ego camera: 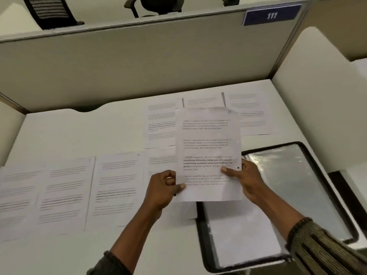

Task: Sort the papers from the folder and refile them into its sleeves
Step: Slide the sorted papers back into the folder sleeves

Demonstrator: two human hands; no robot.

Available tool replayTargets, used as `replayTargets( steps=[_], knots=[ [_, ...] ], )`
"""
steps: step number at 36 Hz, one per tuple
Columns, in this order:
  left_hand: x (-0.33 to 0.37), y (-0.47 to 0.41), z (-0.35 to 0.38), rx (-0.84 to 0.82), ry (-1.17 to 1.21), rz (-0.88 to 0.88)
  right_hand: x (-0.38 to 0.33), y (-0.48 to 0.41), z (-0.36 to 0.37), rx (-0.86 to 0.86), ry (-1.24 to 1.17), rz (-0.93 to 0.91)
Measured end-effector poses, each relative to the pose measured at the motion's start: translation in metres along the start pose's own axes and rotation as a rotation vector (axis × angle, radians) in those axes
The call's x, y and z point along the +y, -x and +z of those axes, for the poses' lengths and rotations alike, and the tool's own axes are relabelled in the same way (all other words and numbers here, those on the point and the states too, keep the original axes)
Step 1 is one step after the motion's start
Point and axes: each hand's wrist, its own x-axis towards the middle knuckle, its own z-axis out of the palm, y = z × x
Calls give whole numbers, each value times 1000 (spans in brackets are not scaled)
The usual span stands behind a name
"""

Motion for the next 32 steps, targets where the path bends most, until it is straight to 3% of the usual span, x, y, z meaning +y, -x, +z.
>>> replayTargets(
  steps=[15,25,32],
  knots=[
    [-22,57,167,-192,36,-58,10,76,-192,-7,99,27],
    [-2,43,207,32,125,-25,6,76,-217,-136,148,73],
    [9,20,197,10,-38,84,-16,38,-220,20,82,58]
  ],
)
